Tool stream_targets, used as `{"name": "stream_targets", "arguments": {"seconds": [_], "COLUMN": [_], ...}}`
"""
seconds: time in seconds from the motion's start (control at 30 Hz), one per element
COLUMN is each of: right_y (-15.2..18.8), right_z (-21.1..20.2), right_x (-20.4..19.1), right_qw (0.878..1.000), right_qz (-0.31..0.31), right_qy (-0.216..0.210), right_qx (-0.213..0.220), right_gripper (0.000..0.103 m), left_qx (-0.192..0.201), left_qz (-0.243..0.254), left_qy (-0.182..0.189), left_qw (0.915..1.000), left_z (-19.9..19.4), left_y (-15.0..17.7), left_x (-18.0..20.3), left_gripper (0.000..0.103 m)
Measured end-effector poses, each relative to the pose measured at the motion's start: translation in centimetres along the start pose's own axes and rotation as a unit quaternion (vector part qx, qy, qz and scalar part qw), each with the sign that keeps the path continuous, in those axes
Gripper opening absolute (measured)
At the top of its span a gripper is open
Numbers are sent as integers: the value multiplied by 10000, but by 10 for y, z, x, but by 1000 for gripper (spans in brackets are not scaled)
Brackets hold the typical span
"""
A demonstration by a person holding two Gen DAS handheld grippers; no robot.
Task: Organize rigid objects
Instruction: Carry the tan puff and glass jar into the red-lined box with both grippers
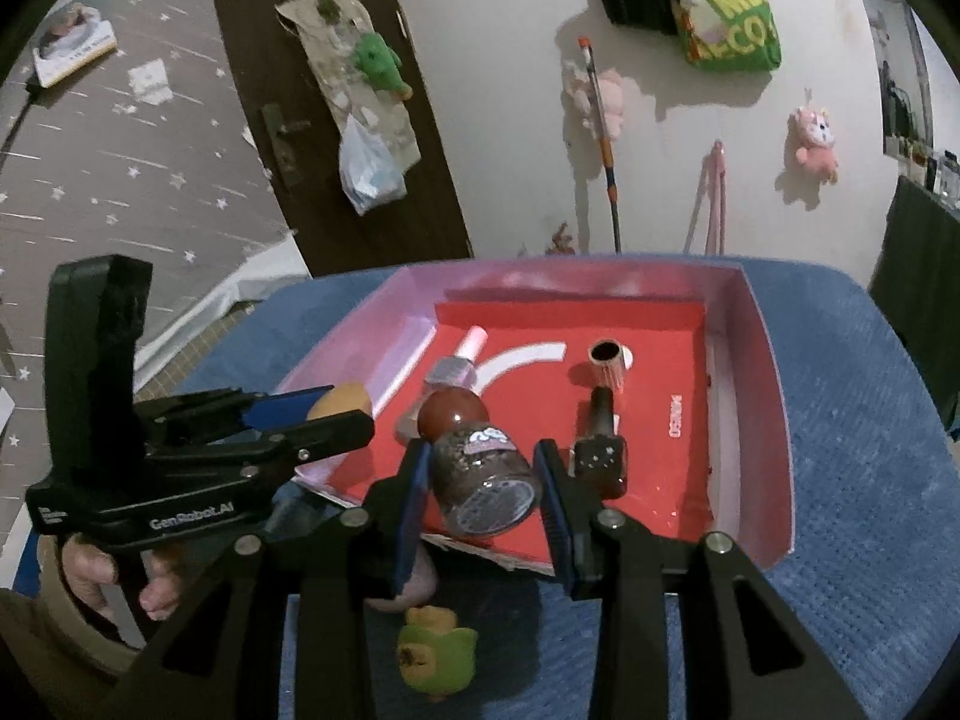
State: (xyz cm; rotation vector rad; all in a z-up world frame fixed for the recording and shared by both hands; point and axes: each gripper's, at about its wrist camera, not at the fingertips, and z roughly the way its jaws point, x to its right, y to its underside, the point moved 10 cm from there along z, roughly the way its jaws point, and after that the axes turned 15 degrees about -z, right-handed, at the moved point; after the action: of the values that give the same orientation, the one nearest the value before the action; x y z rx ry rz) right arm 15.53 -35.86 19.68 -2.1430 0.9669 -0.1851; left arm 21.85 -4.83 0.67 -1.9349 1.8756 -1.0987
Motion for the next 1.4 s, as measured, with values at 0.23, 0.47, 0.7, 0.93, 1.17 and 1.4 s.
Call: {"name": "stream_targets", "arguments": {"seconds": [0.23,0.47,0.7,0.93,1.17,1.4], "right_y": [17,27,34,32,28,24], "right_z": [27,48,65,69,69,68], "right_x": [14,12,11,22,41,62], "right_qw": [9991,9973,9951,9956,9949,9927], "right_qz": [196,191,253,238,286,396], "right_qy": [-70,-260,-365,13,458,828], "right_qx": [-380,-666,-888,-908,-857,-786], "right_gripper": [38,38,38,38,38,38], "left_qx": [-498,-844,-997,-928,-710,-623], "left_qz": [-118,-217,-242,-286,-329,-442], "left_qy": [-15,-142,-82,-156,-321,-455], "left_qw": [9987,9961,9947,9951,9964,9960], "left_z": [33,52,61,63,66,67], "left_y": [12,20,24,19,12,5], "left_x": [-8,-17,-17,-22,-31,-42], "left_gripper": [36,36,36,36,36,36]}}
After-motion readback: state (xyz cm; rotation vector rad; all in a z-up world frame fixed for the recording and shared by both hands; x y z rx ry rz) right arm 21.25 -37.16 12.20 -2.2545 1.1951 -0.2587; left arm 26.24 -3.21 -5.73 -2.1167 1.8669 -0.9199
